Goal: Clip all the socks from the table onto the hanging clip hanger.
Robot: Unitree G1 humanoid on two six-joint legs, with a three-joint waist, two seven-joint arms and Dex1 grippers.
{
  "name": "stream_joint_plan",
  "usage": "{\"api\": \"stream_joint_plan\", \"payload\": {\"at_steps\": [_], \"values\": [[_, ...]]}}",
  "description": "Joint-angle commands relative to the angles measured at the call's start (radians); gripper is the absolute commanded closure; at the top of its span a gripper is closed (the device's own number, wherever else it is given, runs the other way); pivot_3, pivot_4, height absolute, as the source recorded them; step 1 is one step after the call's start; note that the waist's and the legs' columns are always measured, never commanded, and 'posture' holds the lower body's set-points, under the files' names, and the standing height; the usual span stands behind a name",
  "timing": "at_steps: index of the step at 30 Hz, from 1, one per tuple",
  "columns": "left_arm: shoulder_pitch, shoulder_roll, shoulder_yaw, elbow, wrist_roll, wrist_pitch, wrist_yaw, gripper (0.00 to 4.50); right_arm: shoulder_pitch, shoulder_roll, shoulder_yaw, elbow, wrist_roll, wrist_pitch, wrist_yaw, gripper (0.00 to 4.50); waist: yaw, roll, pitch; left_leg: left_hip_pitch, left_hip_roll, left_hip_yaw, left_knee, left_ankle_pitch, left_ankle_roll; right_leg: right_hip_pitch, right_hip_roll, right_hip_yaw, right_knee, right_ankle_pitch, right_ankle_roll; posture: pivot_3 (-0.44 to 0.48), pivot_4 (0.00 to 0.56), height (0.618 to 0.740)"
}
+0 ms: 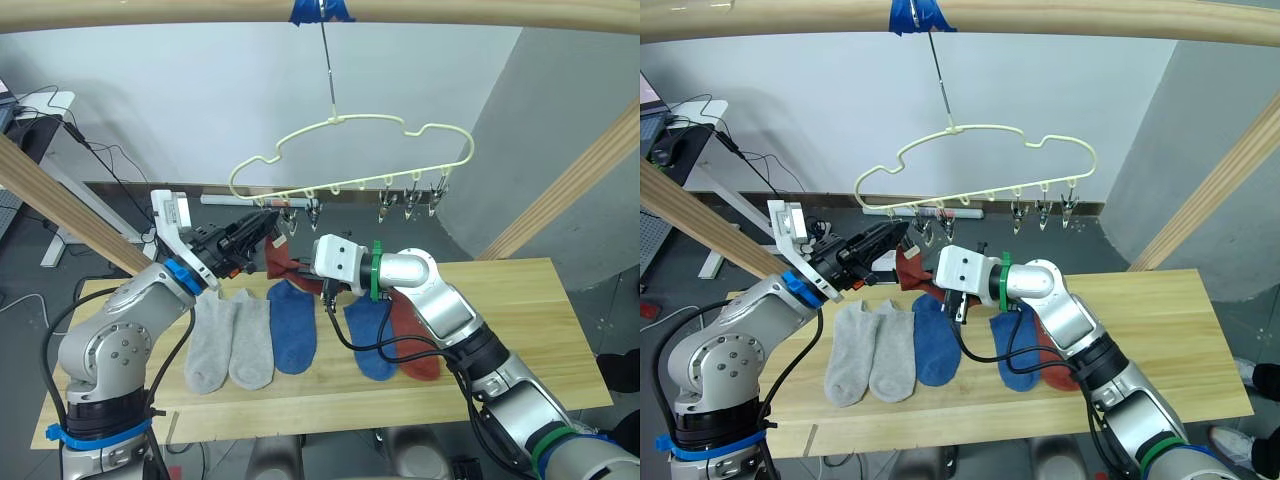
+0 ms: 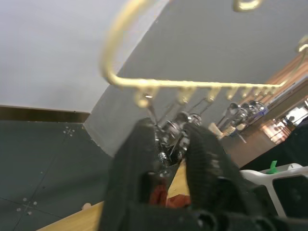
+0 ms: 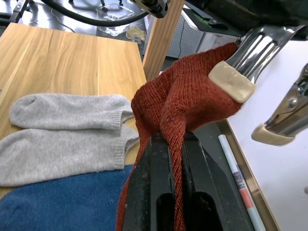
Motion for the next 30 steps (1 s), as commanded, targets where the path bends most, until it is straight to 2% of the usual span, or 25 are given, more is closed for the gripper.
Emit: {"api": "stream_joint_plan", "payload": {"at_steps": [1,4,8,14,19,27,28,30], "values": [[0.009,0.011,0.02,-0.039,-0.023,-0.011,-0.011,2.07,-0.018,0.016,-0.006,-0.015,0.021,-0.002,0.005,4.5,0.0,0.0,0.0,0.0,0.0,0.0,0.0,0.0,0.0,0.0,0.0,0.0,0.0,0.0,0.0,-0.159,0.276,0.74],[0.024,0.026,0.021,-0.043,0.005,-0.026,-0.019,1.15,-0.008,0.012,-0.001,-0.033,0.024,0.022,0.017,3.68,0.0,0.0,0.0,0.0,0.0,0.0,0.0,0.0,0.0,0.0,0.0,0.0,0.0,0.0,0.0,-0.159,0.276,0.74],[0.054,0.043,0.016,-0.055,0.049,-0.064,-0.027,0.01,0.005,-0.021,0.004,-0.065,0.02,0.039,0.036,2.33,0.0,0.0,0.0,0.0,0.0,0.0,0.0,0.0,0.0,0.0,0.0,0.0,0.0,0.0,0.0,-0.157,0.272,0.74],[0.138,0.053,-0.038,-0.096,0.242,-0.234,-0.047,0.01,0.075,-0.143,-0.047,-0.217,0.078,0.118,0.099,2.33,0.004,0.0,0.0,-0.001,0.001,0.0,-0.001,0.0,0.0,0.0,-0.001,0.0,-0.002,0.0,0.0,-0.156,0.273,0.74],[0.168,-0.011,-0.107,-0.122,0.426,-0.418,0.002,0.01,0.16,-0.291,-0.159,-0.431,0.198,0.187,0.165,2.33,0.013,0.0,0.0,-0.001,0.0,0.001,0.0,0.0,0.0,0.0,-0.001,0.001,-0.002,0.0,0.0,-0.168,0.276,0.74],[0.196,-0.146,-0.168,-0.145,0.514,-0.517,0.074,0.01,0.222,-0.451,-0.361,-0.628,0.449,0.379,0.202,2.33,0.011,0.0,0.0,-0.001,0.0,0.001,0.0,0.0,0.0,0.001,0.0,0.001,-0.002,0.0,0.0,-0.205,0.284,0.74],[0.2,-0.16,-0.171,-0.145,0.508,-0.516,0.079,0.38,0.221,-0.467,-0.381,-0.642,0.473,0.401,0.196,2.29,0.011,0.0,0.0,-0.001,-0.001,0.001,0.0,0.0,0.0,0.001,0.0,0.001,-0.002,0.0,0.0,-0.213,0.286,0.74],[0.204,-0.176,-0.195,-0.133,0.542,-0.547,0.075,0.78,0.218,-0.498,-0.427,-0.669,0.523,0.45,0.187,2.29,0.009,0.0,0.0,-0.001,-0.001,0.001,0.0,0.0,0.001,0.001,0.0,0.0,-0.002,0.0,0.0,-0.213,0.286,0.74]]}}
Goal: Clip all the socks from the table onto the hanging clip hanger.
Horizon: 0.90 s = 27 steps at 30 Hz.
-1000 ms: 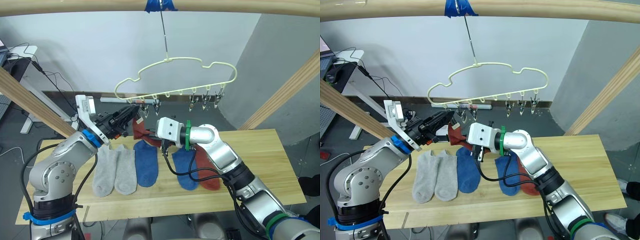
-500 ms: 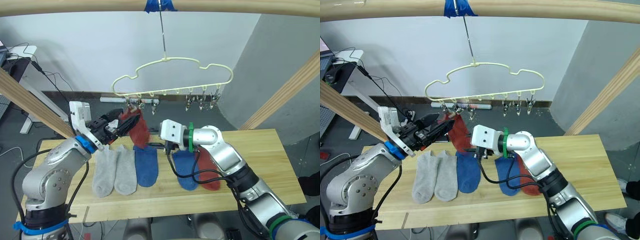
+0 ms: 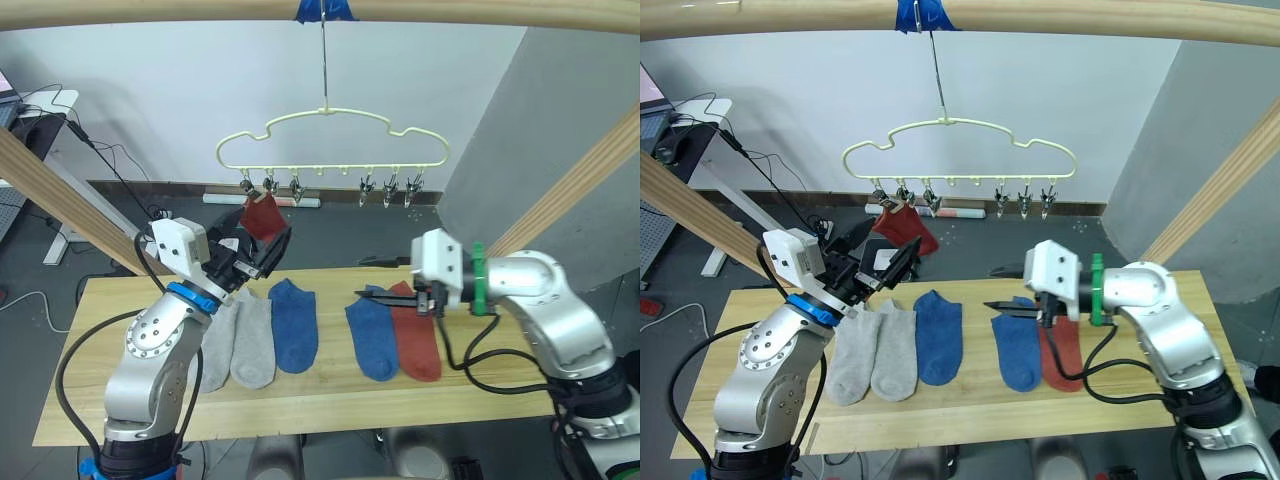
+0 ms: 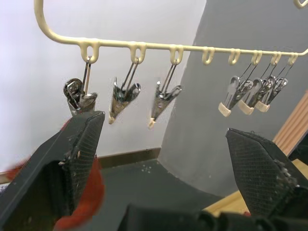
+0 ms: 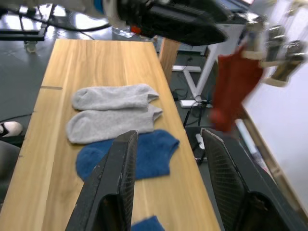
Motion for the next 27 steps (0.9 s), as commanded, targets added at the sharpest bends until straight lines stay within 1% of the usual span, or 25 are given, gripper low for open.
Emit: {"api": "stream_joint_plan", "payload": {"at_steps": [1,2,4,6,11,12,19,27], "values": [[0.008,-0.014,-0.027,-0.022,0.044,-0.063,0.003,1.05,-0.007,-0.039,-0.078,-0.085,0.099,0.072,-0.016,2.29,-0.002,0.0,0.0,0.0,0.0,0.0,0.0,0.0,0.0,0.0,0.0,0.0,0.0,0.0,0.0,-0.225,0.288,0.74],[0.005,-0.018,-0.03,-0.016,0.053,-0.068,0.007,1.41,-0.009,-0.044,-0.082,-0.091,0.109,0.083,-0.026,2.29,-0.004,0.0,0.0,0.0,0.0,0.0,0.0,0.0,0.0,0.0,0.001,0.0,0.0,0.0,0.0,-0.231,0.288,0.74],[-0.007,-0.034,-0.048,-0.001,0.073,-0.082,0.017,1.91,-0.008,-0.049,-0.101,-0.105,0.136,0.112,-0.053,2.29,-0.008,0.0,0.0,0.0,0.0,0.0,0.0,0.0,0.0,0.0,0.001,0.0,0.0,0.0,0.0,-0.231,0.288,0.74],[-0.021,-0.047,-0.065,0.02,0.11,-0.114,0.029,1.91,-0.006,-0.053,-0.114,-0.117,0.154,0.129,-0.072,2.29,-0.01,0.0,0.0,0.0,0.0,0.001,0.0,0.0,0.0,0.0,0.001,0.001,0.0,0.0,0.0,-0.243,0.288,0.74],[-0.066,-0.089,-0.052,0.099,0.157,-0.162,0.078,1.91,-0.007,-0.062,-0.133,-0.134,0.193,0.164,-0.116,2.29,-0.01,0.0,0.0,0.0,0.0,0.001,0.0,0.0,0.0,0.0,0.001,0.0,0.0,0.0,0.0,-0.243,0.288,0.74],[-0.069,-0.092,-0.051,0.106,0.162,-0.167,0.082,1.91,-0.008,-0.064,-0.135,-0.136,0.199,0.168,-0.122,2.29,-0.01,0.0,0.0,0.0,0.0,0.001,0.0,0.0,0.0,0.0,0.001,0.001,0.0,0.0,0.0,-0.255,0.288,0.74],[-0.135,-0.135,-0.063,0.224,0.179,-0.209,0.099,1.91,-0.029,-0.076,-0.143,-0.143,0.235,0.191,-0.156,2.29,-0.012,0.0,0.0,0.0,0.0,0.0,0.0,0.0,0.0,0.0,0.001,0.0,0.0,0.0,0.0,-0.266,0.288,0.74],[-0.215,-0.154,-0.048,0.353,0.205,-0.277,0.116,1.91,-0.04,-0.095,-0.157,-0.138,0.278,0.21,-0.177,2.29,-0.014,0.0,0.0,0.0,0.0,0.001,0.0,0.0,0.0,0.0,0.001,0.0,0.0,0.0,0.0,-0.285,0.291,0.74]]}}
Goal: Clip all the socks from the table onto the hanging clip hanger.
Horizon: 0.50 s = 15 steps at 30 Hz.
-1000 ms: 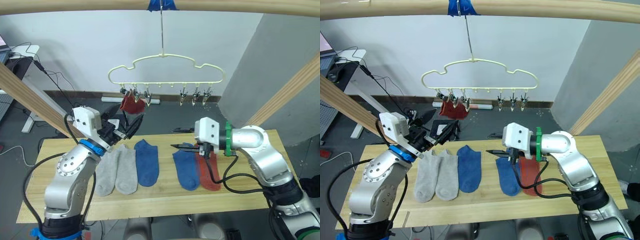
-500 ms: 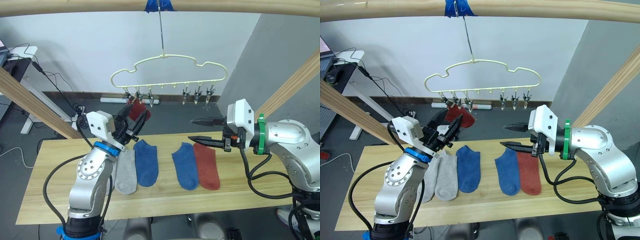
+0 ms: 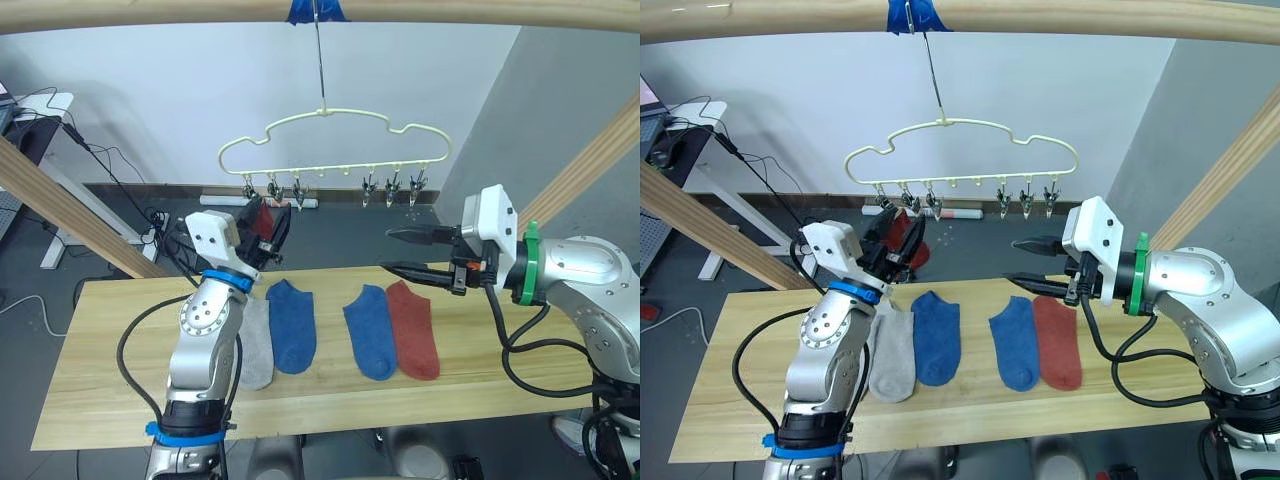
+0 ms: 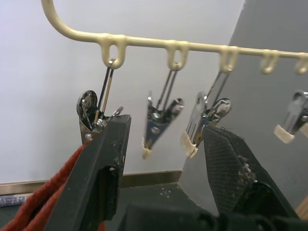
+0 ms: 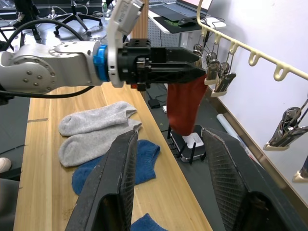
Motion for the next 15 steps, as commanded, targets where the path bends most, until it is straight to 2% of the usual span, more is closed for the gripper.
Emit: {"api": "stream_joint_plan", "payload": {"at_steps": [1,15], "values": [[-0.022,-0.007,0.012,0.015,0.011,-0.051,0.007,1.91,-0.016,-0.016,-0.04,-0.037,0.036,0.003,-0.011,2.29,-0.002,0.0,0.0,0.0,0.0,0.0,0.0,0.0,0.0,0.0,0.0,0.0,0.0,0.0,0.0,-0.288,0.291,0.74],[-0.085,-0.008,0.024,0.075,0.004,-0.082,0.008,1.91,-0.021,-0.03,-0.043,-0.029,0.064,0.004,-0.04,2.29,-0.023,0.0,0.0,0.0,0.0,0.0,0.0,0.0,0.0,0.0,0.0,0.0,0.0,0.0,0.0,-0.294,0.29,0.74]]}}
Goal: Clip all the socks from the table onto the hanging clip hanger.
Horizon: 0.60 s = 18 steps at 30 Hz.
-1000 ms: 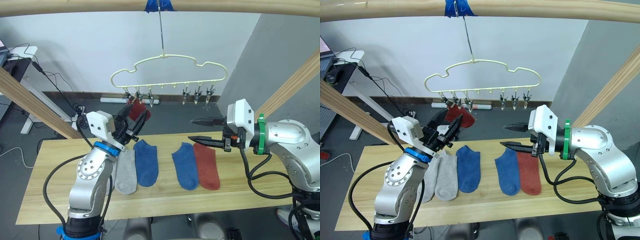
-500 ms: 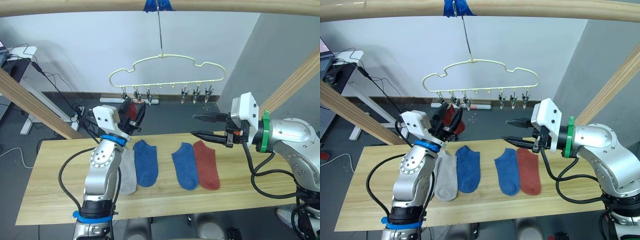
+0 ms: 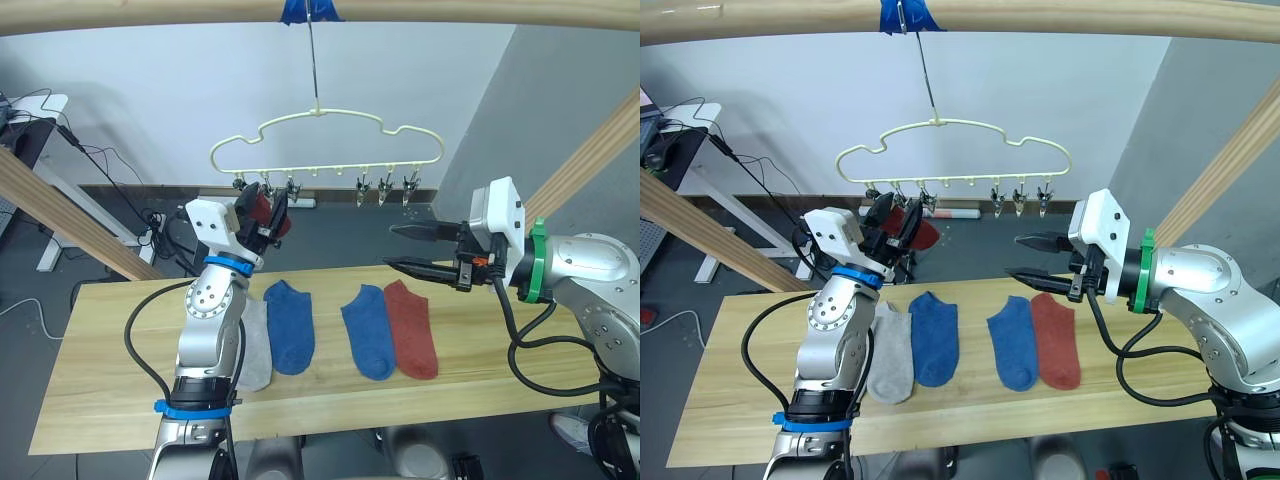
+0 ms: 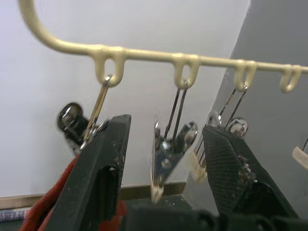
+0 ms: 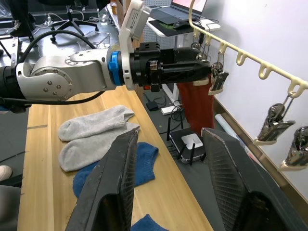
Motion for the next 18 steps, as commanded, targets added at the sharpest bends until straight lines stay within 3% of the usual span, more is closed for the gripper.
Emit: {"api": "stream_joint_plan", "payload": {"at_steps": [1,10,18], "values": [[-0.012,-0.006,0.008,-0.015,0.0,-0.019,0.006,1.91,-0.016,-0.013,-0.028,-0.029,0.015,-0.011,-0.007,2.29,-0.002,0.0,0.0,0.0,0.0,0.0,0.0,0.0,0.0,0.0,0.0,0.0,0.0,0.0,0.0,-0.294,0.29,0.74],[-0.015,-0.01,0.009,-0.033,-0.01,-0.006,0.012,1.91,-0.016,-0.012,-0.028,-0.028,0.019,-0.01,-0.016,2.29,-0.003,0.0,0.0,0.0,0.0,0.0,0.0,0.0,0.0,0.0,0.0,0.0,0.0,0.0,0.0,-0.294,0.292,0.74],[-0.016,-0.008,0.006,-0.048,-0.011,0.001,0.015,4.08,-0.017,-0.01,-0.029,-0.027,0.025,-0.008,-0.017,2.29,-0.003,0.0,0.0,0.0,0.0,0.0,0.0,0.0,0.0,0.0,0.0,0.0,0.0,0.0,0.0,-0.294,0.292,0.74]]}}
